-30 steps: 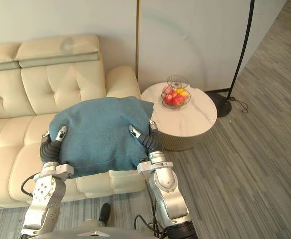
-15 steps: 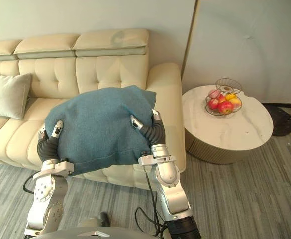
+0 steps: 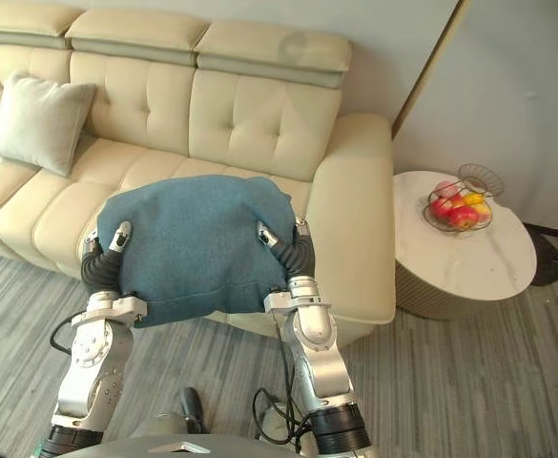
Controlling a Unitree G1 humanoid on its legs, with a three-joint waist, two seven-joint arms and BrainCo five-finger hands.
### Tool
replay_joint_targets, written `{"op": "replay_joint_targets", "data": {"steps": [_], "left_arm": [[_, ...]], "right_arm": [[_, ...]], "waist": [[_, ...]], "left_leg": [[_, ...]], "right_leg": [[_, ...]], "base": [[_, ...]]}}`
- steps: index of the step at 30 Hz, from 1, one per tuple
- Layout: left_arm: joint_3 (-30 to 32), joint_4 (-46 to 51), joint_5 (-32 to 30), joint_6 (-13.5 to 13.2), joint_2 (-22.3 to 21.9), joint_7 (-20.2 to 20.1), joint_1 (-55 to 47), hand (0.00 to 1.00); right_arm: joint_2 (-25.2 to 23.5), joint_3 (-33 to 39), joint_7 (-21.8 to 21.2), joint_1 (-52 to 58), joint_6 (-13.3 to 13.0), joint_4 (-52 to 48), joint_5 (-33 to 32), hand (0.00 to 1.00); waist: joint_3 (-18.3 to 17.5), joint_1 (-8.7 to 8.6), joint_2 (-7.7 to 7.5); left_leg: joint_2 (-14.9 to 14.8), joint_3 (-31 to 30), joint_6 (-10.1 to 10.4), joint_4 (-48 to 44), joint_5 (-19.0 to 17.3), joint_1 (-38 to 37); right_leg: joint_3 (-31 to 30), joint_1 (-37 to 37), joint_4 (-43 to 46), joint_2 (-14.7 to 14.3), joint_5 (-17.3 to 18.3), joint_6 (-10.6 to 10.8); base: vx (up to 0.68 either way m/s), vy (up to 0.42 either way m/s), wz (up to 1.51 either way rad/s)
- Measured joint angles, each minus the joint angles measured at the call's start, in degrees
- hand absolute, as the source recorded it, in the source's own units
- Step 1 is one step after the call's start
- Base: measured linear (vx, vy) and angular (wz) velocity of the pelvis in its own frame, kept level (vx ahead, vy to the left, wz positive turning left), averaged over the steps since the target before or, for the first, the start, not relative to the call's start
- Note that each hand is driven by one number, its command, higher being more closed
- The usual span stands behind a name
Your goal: Pick up cushions and gather them together orderly.
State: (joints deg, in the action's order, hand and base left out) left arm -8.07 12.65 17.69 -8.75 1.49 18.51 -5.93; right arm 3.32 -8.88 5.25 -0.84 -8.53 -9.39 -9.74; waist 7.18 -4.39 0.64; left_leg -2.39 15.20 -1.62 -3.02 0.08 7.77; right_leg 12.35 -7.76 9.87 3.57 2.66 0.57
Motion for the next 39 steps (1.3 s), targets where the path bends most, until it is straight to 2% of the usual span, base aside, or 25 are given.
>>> {"op": "replay_joint_targets", "data": {"steps": [2,4,8,9,10,11,12,13,15,17,19,21,22,23,24,26,27,28,29,31,33,34,35,36,39], "left_arm": [[0.2,0.0,-0.4,0.2,-0.1,-0.3,-0.1,1.0],[0.1,0.0,-0.5,0.4,-0.4,-0.4,-0.2,1.0],[0.1,0.4,-0.5,0.5,-0.3,-0.5,-0.5,1.0],[0.0,0.9,-0.5,0.5,-0.4,-0.5,-0.8,1.0],[0.0,1.6,-0.5,0.5,-0.4,-0.6,-1.4,1.0],[0.0,3.1,-0.3,0.3,-0.4,-0.6,-3.5,1.0],[0.0,3.4,-0.2,0.0,-0.5,-0.6,-4.3,1.0],[0.0,4.0,0.3,-0.1,-0.6,-0.6,-7.0,1.0],[0.0,4.5,1.1,-0.5,-0.8,-0.6,-8.9,1.0],[0.0,4.5,1.6,-0.4,-1.2,-1.4,-8.9,1.0],[-0.9,4.4,2.0,-0.3,-1.5,-1.8,-9.2,1.0],[-1.2,4.2,2.0,0.0,-1.7,-2.1,-9.2,1.0],[-1.6,4.2,2.0,0.2,-1.7,-2.6,-9.5,1.0],[-1.8,4.2,2.0,0.2,-1.7,-2.6,-9.6,1.0],[-1.8,4.1,1.9,0.2,-1.7,-2.7,-9.6,1.0],[-2.6,4.1,1.8,0.2,-1.6,-2.7,-9.8,1.0],[-2.8,3.7,1.9,0.3,-0.4,-2.7,-9.9,1.0],[-2.8,3.6,1.9,0.3,0.0,-2.7,-10.1,1.0],[-2.8,3.5,2.0,0.3,0.6,-2.7,-10.2,1.0],[-2.8,2.8,2.0,0.4,0.6,-2.7,-10.2,1.0],[-2.7,2.3,2.0,0.4,0.9,-2.7,-10.2,1.0],[-2.6,2.3,2.0,0.8,1.2,-2.7,-10.2,1.0],[-2.6,2.2,1.9,1.0,1.5,-2.7,-10.2,1.0],[-2.6,2.2,1.8,1.2,2.0,-2.7,-10.1,1.0],[-2.2,2.2,1.6,1.2,2.1,-2.7,-10.1,1.0]], "right_arm": [[0.1,0.0,-0.1,-0.1,0.1,0.2,-0.1,1.0],[0.3,0.0,-0.1,0.0,0.3,0.1,-0.2,1.0],[0.8,0.0,-1.1,0.0,0.2,-1.4,-1.4,1.0],[0.9,-0.1,-1.3,0.3,0.2,-1.5,-1.7,1.0],[1.2,-0.4,-1.4,0.5,0.2,-1.6,-1.9,1.0],[1.9,-1.6,-1.4,1.0,0.3,-2.5,-2.2,1.0],[2.1,-2.0,-1.4,1.4,0.4,-3.1,-2.2,1.0],[2.2,-3.2,-1.4,3.3,0.4,-5.3,-2.2,1.0],[2.2,-4.2,-1.5,4.5,0.4,-7.1,-2.4,1.0],[2.0,-4.1,-1.4,5.5,0.5,-8.8,-2.4,1.0],[1.9,-3.8,-1.3,6.5,0.5,-10.7,-3.0,1.0],[1.8,-3.8,-1.0,6.8,0.4,-11.4,-3.8,1.0],[2.0,-3.7,-1.0,7.4,0.1,-12.1,-3.9,1.0],[2.1,-3.6,-1.0,7.6,-0.2,-12.1,-3.9,1.0],[2.2,-3.4,-1.0,7.6,-0.2,-11.9,-3.9,1.0],[2.7,-2.8,-1.0,8.9,-0.3,-11.8,-3.9,1.0],[2.5,-2.8,-1.0,9.6,-0.2,-10.1,-3.9,1.0],[2.4,-2.8,-1.1,9.7,-0.1,-9.3,-3.9,1.0],[1.9,-2.9,-1.1,9.7,0.1,-7.5,-3.8,1.0],[1.8,-2.9,-1.2,9.7,0.3,-5.7,-3.3,1.0],[1.7,-2.9,-1.3,9.5,0.9,-4.6,-3.3,1.0],[1.7,-2.9,-1.4,9.0,1.1,-3.5,-3.0,1.0],[1.6,-2.9,-1.4,8.4,1.1,-1.9,-2.4,1.0],[1.6,-2.9,-1.4,7.7,1.2,-0.2,-1.7,1.0],[1.7,-2.9,-1.6,6.7,1.2,1.5,-1.2,1.0]], "waist": [[0.3,0.18,-0.16],[0.4,0.14,-0.02],[0.4,-0.45,0.32],[0.3,-0.5,0.75],[0.5,-0.39,1.17],[1.0,0.49,2.01],[1.2,1.09,2.43],[1.0,2.08,3.33],[0.6,3.01,4.25],[0.8,2.65,4.05],[1.2,2.94,2.97],[1.1,2.35,2.75],[1.4,2.56,1.95],[1.3,2.46,2.17],[1.3,2.36,2.26],[0.4,2.7,3.86],[0.1,3.02,1.88],[-0.4,3.16,0.9],[-1.3,3.47,-1.28],[-1.4,3.6,-1.17],[-1.6,3.87,-0.99],[-1.7,3.72,-1.12],[-1.6,3.48,-1.06],[-1.6,2.98,-1.03],[-1.7,2.7,-0.93]], "left_leg": [[0.4,0.4,0.2,-2.2,0.3,0.6],[0.0,-1.1,1.0,-1.1,2.6,-1.2],[1.5,-3.3,1.3,0.5,1.7,-1.7],[0.8,-4.0,3.0,-3.4,-1.0,0.1],[-0.7,-3.2,4.6,-8.1,-3.1,1.5],[-4.4,-1.5,7.0,-18.5,-5.4,4.6],[-5.7,-1.0,7.0,-23.2,-5.8,6.1],[-8.7,-0.6,7.6,-33.3,-5.5,9.4],[-11.2,0.8,7.4,-37.9,-5.4,10.3],[-13.1,1.4,5.9,-43.2,-2.9,12.4],[-13.0,0.8,6.2,-39.3,-7.8,13.2],[-10.9,-2.5,6.7,-28.9,-8.4,12.4],[-8.8,-6.9,8.9,-14.2,-5.9,10.4],[-8.4,-10.7,10.4,-6.5,-3.4,9.9],[-8.7,-12.5,10.5,-4.3,-2.5,10.0],[-9.5,-14.2,10.6,-2.0,-1.1,9.0],[-7.8,-13.3,10.9,-6.2,3.4,8.9],[-7.0,-12.9,10.8,-7.9,3.4,9.3],[-4.9,-10.5,7.9,-13.5,-0.1,10.3],[-4.0,-6.9,5.5,-19.3,-5.5,10.2],[-3.9,-3.0,3.1,-20.9,-7.4,8.9],[-3.5,-0.9,1.6,-20.3,-8.0,6.8],[-3.2,-0.7,1.2,-18.8,-8.2,4.8],[-3.0,-0.6,1.1,-16.4,-8.2,2.5],[-3.0,-0.4,1.3,-11.8,-7.0,-1.1]], "right_leg": [[1.2,0.4,-1.7,0.5,-2.5,-0.3],[1.4,0.4,0.5,0.1,-2.0,-0.5],[3.9,-0.6,4.8,1.5,2.8,-1.8],[4.4,0.1,4.7,1.3,4.4,-1.4],[4.4,0.9,3.9,1.0,5.0,-1.6],[4.3,2.4,3.4,-0.3,5.2,-1.7],[3.9,2.9,3.5,-0.9,5.4,-1.8],[2.7,4.2,3.5,-2.0,5.8,-2.1],[0.2,4.4,3.2,-3.2,5.7,-2.0],[-2.4,5.4,1.8,-3.9,5.0,-2.2],[-6.4,7.3,-0.9,-3.5,4.0,-2.0],[-8.3,8.9,-2.8,-2.5,3.5,-1.6],[-10.3,10.1,-4.0,-1.3,3.6,-1.2],[-11.8,11.4,-5.2,-1.0,3.9,-0.1],[-12.6,12.2,-5.8,-1.0,4.2,0.5],[-14.8,14.3,-7.0,-0.9,5.7,3.0],[-16.3,15.8,-7.5,1.4,7.0,3.8],[-16.6,15.9,-7.6,2.5,7.3,4.0],[-16.7,15.4,-6.1,5.8,7.5,4.7],[-17.1,13.0,-0.4,8.3,6.9,5.7],[-18.1,7.0,9.9,9.9,5.9,7.3],[-17.8,2.8,16.7,10.9,3.5,7.7],[-16.8,1.8,19.3,11.2,4.1,7.6],[-14.4,1.2,21.2,10.7,6.9,7.1],[-11.1,-2.2,21.5,6.0,12.1,5.8]], "base": [[0.1,0.027,0.22],[0.13,-0.005,0.11],[0.05,-0.002,0.39],[0.07,-0.01,0.44],[0.1,-0.016,0.29],[0.06,0.001,-0.09],[0.12,-0.051,-0.46],[0.16,-0.049,-0.65],[0.21,-0.028,-0.78],[0.22,-0.002,-0.68],[0.23,0.014,-0.86],[0.25,0.101,-0.66],[0.32,0.285,-0.79],[0.33,0.325,-0.83],[0.29,0.33,-0.66],[0.35,0.422,-0.69],[0.4,0.487,-0.68],[0.38,0.418,-0.82],[0.32,0.312,-0.7],[0.33,0.358,-0.84],[0.29,0.344,-0.91],[0.33,0.364,-0.79],[0.29,0.28,-0.51],[0.15,0.125,-0.24],[0.1,0.008,-0.02]]}}
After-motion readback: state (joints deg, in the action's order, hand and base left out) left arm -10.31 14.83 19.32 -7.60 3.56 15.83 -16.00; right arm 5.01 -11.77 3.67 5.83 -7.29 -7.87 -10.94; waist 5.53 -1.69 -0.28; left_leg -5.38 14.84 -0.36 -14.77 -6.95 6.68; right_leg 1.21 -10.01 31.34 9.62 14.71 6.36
